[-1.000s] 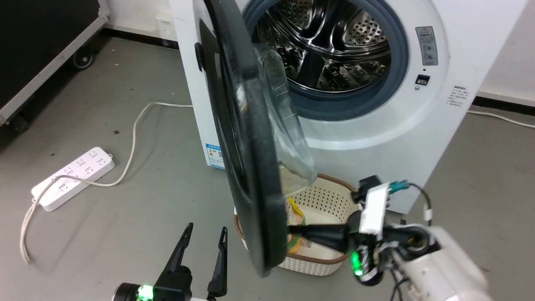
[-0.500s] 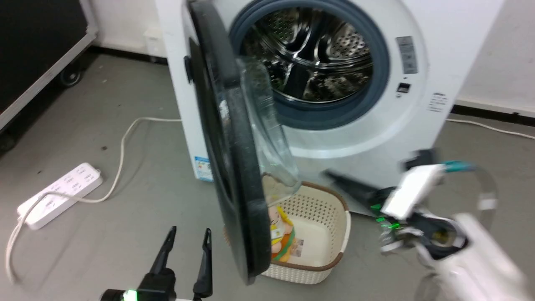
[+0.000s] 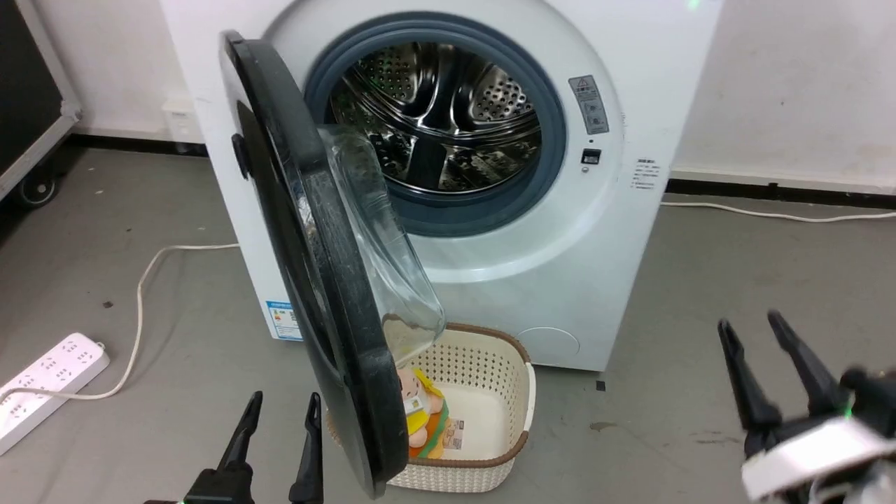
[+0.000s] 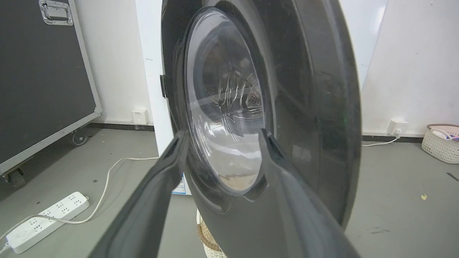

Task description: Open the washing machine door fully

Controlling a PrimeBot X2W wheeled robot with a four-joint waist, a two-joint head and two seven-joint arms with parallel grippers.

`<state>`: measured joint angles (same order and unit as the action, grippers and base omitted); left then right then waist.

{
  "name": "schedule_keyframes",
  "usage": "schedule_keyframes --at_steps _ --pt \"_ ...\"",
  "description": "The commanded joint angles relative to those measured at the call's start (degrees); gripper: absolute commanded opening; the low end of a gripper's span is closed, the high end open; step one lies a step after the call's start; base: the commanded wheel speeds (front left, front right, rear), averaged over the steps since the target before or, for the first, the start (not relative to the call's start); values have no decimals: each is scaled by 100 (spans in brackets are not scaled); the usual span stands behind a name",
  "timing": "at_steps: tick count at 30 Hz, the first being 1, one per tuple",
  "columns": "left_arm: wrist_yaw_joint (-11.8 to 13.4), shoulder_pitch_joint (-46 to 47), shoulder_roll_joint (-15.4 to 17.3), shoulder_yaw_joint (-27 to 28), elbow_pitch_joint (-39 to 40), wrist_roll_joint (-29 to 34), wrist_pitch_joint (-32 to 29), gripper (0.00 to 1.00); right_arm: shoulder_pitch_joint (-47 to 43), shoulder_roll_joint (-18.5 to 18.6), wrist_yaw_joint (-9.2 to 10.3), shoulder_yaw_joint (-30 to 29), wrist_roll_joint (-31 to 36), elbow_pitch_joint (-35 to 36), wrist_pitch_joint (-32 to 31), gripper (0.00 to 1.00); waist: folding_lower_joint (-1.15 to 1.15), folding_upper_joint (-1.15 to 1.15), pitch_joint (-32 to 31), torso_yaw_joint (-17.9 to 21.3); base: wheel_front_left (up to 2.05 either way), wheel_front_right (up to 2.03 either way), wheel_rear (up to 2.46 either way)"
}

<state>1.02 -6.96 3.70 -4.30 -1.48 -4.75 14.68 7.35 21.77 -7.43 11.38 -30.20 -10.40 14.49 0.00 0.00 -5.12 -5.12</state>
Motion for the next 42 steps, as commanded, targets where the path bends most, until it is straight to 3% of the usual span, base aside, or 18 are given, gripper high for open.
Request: schedule_keyframes --at_steps 1,6,9,13,14,23,25,32,42 --pt "-65 -67 37 30 -3 -14 32 100 -302 -316 -6 -263 445 167 38 100 0 0 -3 51 0 0 0" --pt "-206 -95 26 39 -56 0 32 100 -1163 -1432 -6 -1060 1781 779 49 100 0 0 19 94 0 0 0" --pt "-248 -101 14 27 -100 26 32 100 -1574 -1763 -6 -1268 2227 995 50 100 0 0 23 93 0 0 0" --pt "-275 -111 -2 29 -125 52 32 100 -1944 -1880 -6 -1382 2310 1098 50 100 0 0 18 97 0 0 0" --pt "-305 -142 -11 14 -153 88 32 100 -2068 -1886 -6 -1384 2072 1091 50 100 0 0 17 106 0 0 0" --pt "-321 -183 -31 -14 -242 188 32 100 -2016 -1888 -6 -1439 2058 1098 51 100 0 0 52 90 0 0 0" --pt "-327 -174 -34 -4 -240 195 32 0 -1996 -1888 -6 -1454 2068 1101 51 100 0 0 61 81 0 0 0" --pt "-326 -73 -47 203 107 67 32 0 -1969 -1889 -6 -1477 2083 1046 51 100 0 0 71 65 0 0 0" --pt "-83 700 -73 808 1958 -46 32 0 -1922 -1889 -6 -1508 2093 986 51 100 0 0 48 120 0 0 0"
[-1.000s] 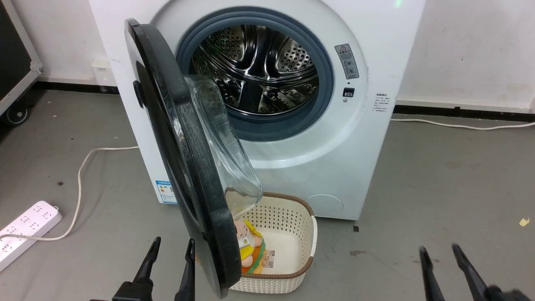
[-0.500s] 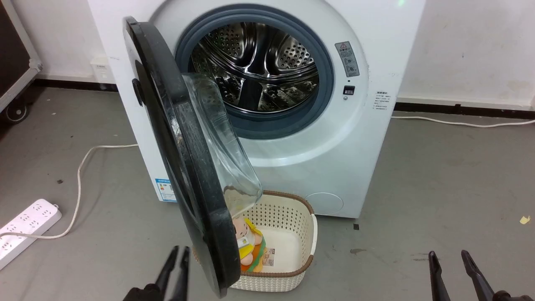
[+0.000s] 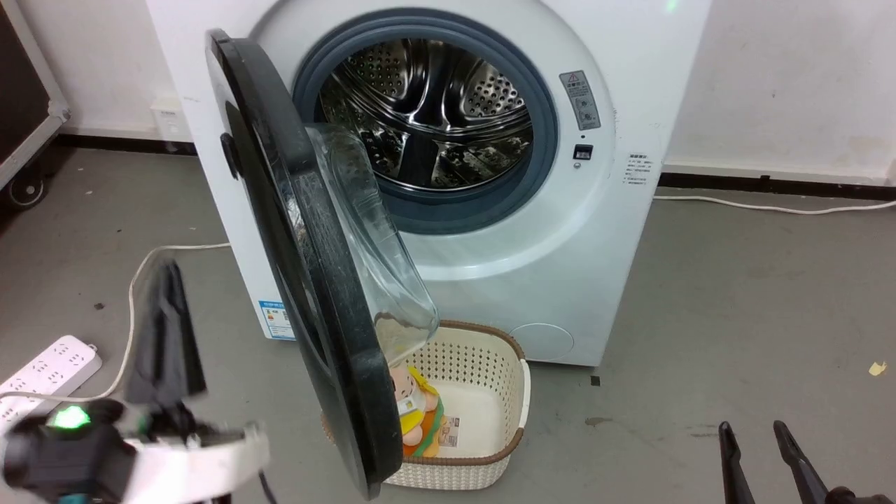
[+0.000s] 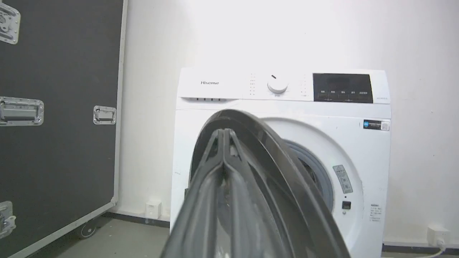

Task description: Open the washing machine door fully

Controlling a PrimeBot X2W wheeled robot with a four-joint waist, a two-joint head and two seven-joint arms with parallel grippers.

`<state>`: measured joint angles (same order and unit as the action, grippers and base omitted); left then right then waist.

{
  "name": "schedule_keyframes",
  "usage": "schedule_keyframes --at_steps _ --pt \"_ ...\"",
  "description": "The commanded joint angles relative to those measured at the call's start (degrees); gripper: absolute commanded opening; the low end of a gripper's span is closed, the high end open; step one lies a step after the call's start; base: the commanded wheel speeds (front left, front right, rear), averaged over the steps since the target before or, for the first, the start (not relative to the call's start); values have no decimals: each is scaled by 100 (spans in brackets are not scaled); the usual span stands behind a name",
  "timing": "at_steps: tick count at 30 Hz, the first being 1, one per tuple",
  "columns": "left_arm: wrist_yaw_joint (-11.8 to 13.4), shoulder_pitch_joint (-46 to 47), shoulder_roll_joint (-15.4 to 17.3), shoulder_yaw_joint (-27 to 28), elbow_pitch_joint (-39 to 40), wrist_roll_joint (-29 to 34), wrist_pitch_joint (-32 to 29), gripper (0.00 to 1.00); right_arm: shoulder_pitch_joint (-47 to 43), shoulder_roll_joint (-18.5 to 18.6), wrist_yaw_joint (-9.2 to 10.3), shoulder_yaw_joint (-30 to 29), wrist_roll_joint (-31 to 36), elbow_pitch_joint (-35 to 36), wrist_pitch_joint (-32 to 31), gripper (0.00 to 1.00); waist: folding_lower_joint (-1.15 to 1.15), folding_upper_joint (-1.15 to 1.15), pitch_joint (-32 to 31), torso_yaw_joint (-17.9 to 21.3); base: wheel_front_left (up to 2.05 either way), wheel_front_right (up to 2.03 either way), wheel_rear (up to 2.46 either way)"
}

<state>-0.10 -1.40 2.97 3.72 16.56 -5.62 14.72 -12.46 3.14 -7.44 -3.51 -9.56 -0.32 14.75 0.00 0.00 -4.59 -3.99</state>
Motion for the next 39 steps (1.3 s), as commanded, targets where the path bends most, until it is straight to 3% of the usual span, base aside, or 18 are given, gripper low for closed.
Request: schedule_keyframes --at_steps 1,5,12,16,19,20,30,39 --pt "30 251 -2 -6 342 55 28 0 66 -26 -5 -23 40 -26 25 100 0 0 -7 13 0 0 0" --pt "10 601 -4 -190 840 146 28 0 103 -26 -5 -27 61 -41 25 100 0 0 -13 38 0 0 0" --pt "-210 563 -6 -1070 669 216 -239 0 119 -26 -5 19 62 -71 25 100 0 0 -36 82 0 0 0" --pt "-472 324 -6 -2004 71 178 -822 0 116 -26 -5 18 34 -91 25 100 0 0 -11 71 0 0 0" --pt "-516 240 -7 -2228 -254 103 -998 0 120 -26 -5 41 38 -103 25 100 0 0 1 70 0 0 0" --pt "-491 191 -7 -2359 -718 -12 -1026 0 131 -26 -5 51 33 -108 25 100 0 0 29 73 0 0 0" --pt "-213 354 -8 -2350 -2370 -358 -1038 0 161 -26 -5 74 -25 -159 25 100 0 0 147 43 0 0 0" --pt "39 428 90 -1992 -2790 -463 -470 0 137 -26 -5 60 -52 -194 25 100 0 0 93 -414 0 0 0"
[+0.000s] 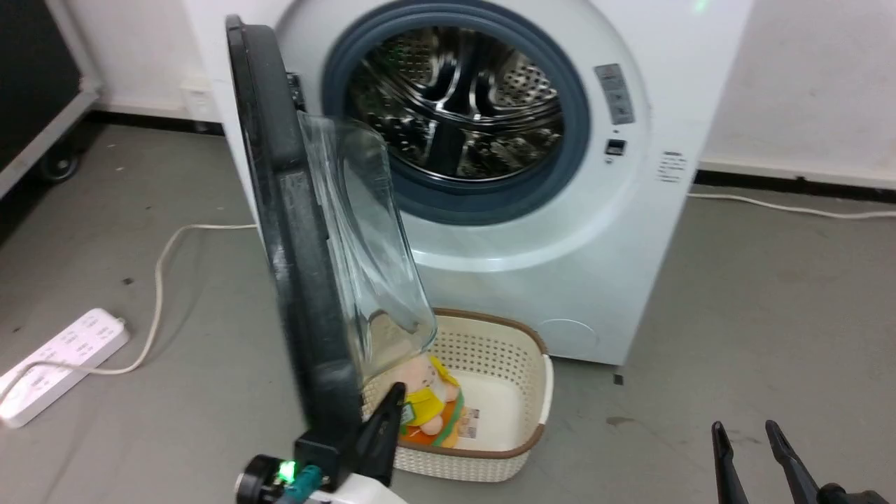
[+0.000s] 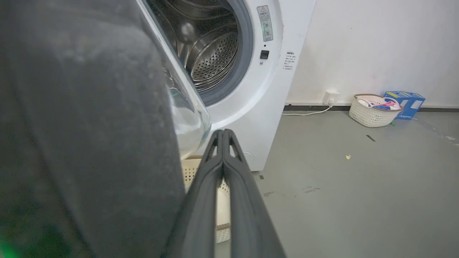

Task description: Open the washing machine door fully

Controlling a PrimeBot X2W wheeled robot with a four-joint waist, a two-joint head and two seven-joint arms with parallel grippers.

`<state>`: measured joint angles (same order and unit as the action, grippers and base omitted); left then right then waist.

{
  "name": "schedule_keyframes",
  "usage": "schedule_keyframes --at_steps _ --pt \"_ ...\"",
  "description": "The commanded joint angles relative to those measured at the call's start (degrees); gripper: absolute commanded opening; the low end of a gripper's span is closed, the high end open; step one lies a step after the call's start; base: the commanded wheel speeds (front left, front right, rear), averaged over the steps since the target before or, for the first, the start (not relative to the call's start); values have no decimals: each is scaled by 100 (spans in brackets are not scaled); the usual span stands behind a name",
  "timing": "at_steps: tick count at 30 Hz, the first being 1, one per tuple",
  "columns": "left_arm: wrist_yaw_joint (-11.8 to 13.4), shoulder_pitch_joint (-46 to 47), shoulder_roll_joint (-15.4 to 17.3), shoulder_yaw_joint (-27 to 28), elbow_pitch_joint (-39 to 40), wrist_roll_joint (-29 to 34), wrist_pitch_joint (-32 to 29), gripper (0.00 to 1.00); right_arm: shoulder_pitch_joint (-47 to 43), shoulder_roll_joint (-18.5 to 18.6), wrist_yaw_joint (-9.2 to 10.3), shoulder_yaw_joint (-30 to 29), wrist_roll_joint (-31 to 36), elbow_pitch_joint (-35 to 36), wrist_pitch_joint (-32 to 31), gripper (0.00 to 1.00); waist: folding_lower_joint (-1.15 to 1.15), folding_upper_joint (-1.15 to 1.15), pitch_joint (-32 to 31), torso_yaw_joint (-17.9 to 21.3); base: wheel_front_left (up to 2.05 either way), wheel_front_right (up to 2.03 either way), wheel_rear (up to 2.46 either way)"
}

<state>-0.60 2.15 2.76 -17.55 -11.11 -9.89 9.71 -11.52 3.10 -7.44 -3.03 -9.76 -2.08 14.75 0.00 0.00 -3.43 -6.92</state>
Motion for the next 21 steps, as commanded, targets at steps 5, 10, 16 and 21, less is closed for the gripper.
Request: schedule_keyframes --at_steps 5,10,16,21 --pt "166 45 207 266 -2 -103 50 0 17 -23 -5 19 -69 -34 25 100 0 0 -36 -561 0 0 0" --pt "298 56 339 504 87 -201 29 0 24 -23 -5 67 -78 -46 25 100 0 0 6 -997 0 0 0" --pt "495 172 688 1042 144 -401 -73 0 42 -23 -5 153 -2 -67 25 100 0 0 188 -1451 0 0 0" --pt "526 395 962 1520 -9 -700 -101 0 117 -23 -5 213 170 -41 25 100 0 0 524 -1574 0 0 0"
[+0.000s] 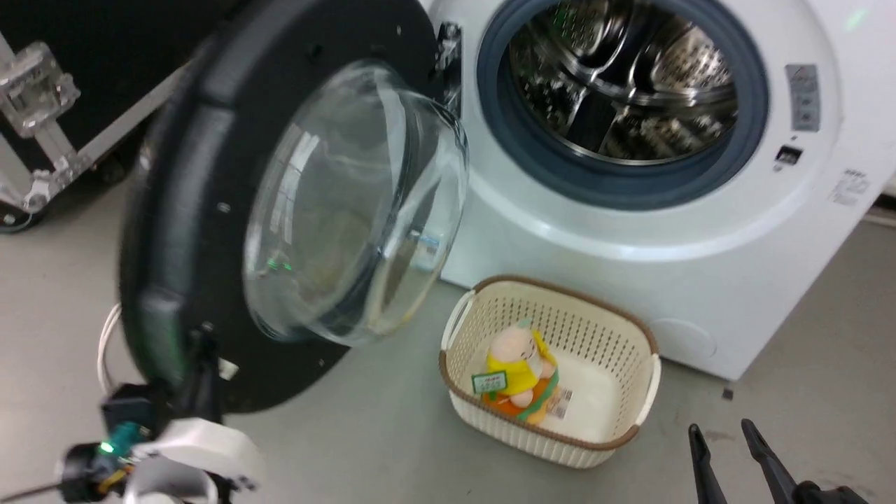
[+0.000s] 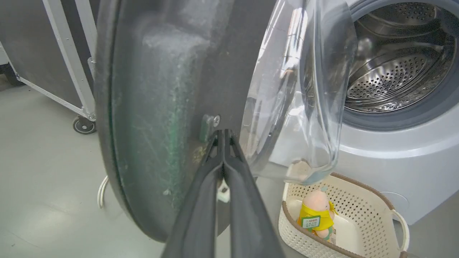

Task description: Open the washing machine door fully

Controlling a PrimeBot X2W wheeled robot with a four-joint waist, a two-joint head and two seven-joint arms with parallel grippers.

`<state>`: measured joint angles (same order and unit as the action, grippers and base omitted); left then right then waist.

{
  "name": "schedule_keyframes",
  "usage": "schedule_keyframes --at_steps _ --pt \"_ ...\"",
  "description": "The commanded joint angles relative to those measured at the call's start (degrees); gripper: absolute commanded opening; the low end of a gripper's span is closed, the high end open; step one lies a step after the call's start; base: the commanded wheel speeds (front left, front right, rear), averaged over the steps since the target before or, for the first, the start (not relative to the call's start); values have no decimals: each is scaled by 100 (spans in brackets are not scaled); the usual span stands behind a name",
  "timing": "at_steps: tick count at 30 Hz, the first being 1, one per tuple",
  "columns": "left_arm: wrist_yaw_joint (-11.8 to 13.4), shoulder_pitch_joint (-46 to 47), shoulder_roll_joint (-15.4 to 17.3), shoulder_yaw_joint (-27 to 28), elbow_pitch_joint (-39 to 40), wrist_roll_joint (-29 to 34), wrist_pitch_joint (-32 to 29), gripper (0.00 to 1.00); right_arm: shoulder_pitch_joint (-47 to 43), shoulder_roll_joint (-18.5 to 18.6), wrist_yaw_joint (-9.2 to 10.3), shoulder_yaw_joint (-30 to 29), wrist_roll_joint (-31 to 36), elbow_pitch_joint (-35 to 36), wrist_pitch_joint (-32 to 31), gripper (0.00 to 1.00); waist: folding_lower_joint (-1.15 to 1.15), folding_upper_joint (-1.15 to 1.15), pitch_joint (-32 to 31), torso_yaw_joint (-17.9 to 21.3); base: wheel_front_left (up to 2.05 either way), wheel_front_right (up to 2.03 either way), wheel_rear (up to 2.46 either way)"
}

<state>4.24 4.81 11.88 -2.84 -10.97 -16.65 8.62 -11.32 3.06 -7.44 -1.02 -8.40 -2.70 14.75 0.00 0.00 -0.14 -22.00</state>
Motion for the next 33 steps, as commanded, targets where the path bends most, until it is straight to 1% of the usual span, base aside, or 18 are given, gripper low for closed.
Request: schedule_keyframes --at_steps 1,6,13,19,22,28,33 --pt "39 198 110 126 -77 -65 24 0 130 -18 -5 22 82 29 25 100 0 0 284 -68 0 0 0" --pt "-42 625 386 387 -424 -229 70 0 288 -18 -5 30 327 51 25 100 0 0 729 -16 0 0 0" --pt "-158 1349 837 702 -1238 -442 -23 0 504 -18 -5 -48 605 117 24 100 0 0 1260 142 0 0 0" --pt "-284 1967 1274 979 -2037 -615 80 0 595 -18 -5 -54 780 193 -13 100 0 0 1534 264 0 0 0" --pt "-357 2251 1423 1042 -2417 -671 163 0 647 -8 -5 -73 838 248 -47 100 0 0 1647 303 0 0 0" --pt "-455 2743 1479 981 -3068 -671 351 0 693 4 -5 -135 883 333 -99 100 0 0 1765 321 0 0 0" --pt "-510 2764 1427 811 -3225 -488 551 0 709 -2 -5 -141 847 266 -78 100 0 0 1524 390 0 0 0"
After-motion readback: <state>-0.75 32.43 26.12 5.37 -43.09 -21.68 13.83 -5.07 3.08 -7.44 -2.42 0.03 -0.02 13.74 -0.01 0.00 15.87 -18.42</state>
